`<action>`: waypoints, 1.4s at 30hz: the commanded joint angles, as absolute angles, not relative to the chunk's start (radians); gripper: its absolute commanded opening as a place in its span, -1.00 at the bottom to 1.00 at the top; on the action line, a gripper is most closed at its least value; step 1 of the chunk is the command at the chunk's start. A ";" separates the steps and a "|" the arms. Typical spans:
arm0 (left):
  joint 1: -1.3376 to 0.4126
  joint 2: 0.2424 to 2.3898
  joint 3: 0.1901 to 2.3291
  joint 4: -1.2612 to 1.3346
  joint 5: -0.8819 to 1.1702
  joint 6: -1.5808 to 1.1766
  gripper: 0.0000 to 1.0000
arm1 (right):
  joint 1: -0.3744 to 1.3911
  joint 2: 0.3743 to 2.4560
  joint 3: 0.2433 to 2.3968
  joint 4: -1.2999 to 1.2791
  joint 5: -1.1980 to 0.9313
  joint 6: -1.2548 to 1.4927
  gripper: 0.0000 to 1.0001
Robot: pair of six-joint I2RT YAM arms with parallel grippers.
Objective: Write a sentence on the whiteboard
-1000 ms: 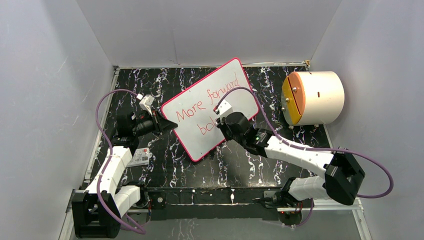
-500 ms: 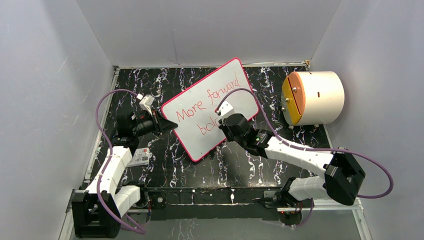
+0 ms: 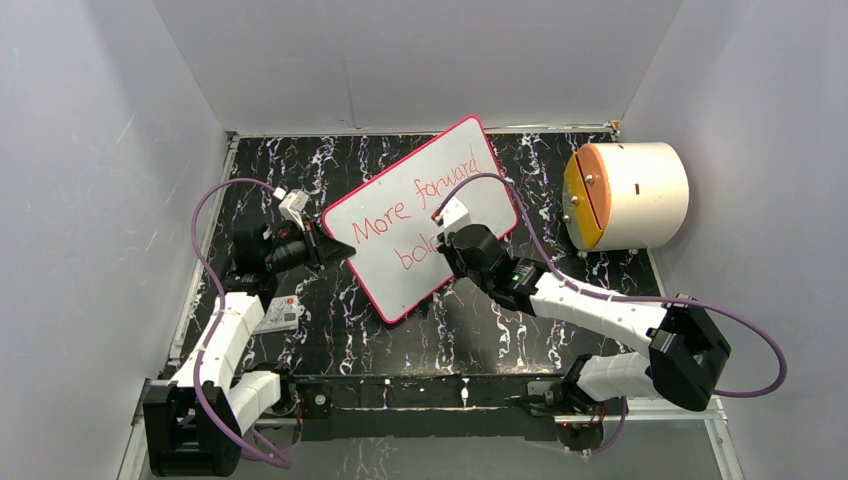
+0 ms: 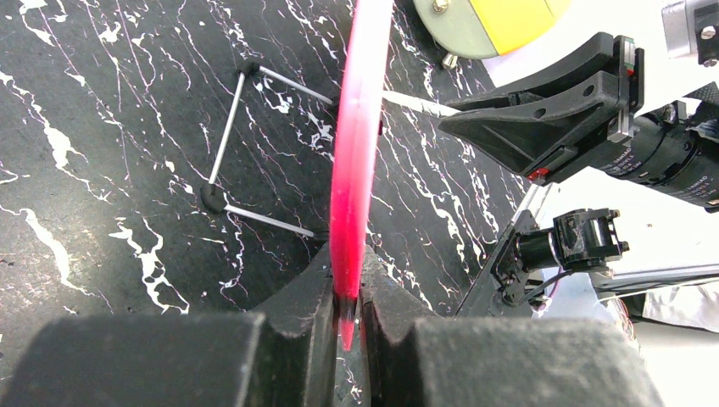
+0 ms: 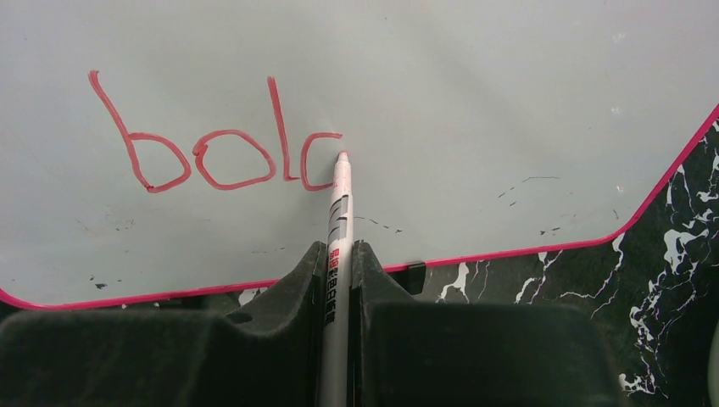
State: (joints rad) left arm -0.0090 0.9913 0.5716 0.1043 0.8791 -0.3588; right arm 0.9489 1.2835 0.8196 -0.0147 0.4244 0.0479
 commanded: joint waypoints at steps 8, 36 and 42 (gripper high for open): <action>-0.002 1.015 0.569 0.022 0.791 -0.324 -1.00 | 0.941 1.273 0.897 0.102 0.431 0.013 -1.00; -0.002 1.014 0.568 0.023 0.790 -0.322 -1.00 | 0.930 1.296 0.877 -0.029 0.364 0.043 -1.00; -0.002 1.015 0.569 0.022 0.789 -0.322 -1.00 | 0.930 1.282 0.856 -0.046 0.370 0.049 -1.00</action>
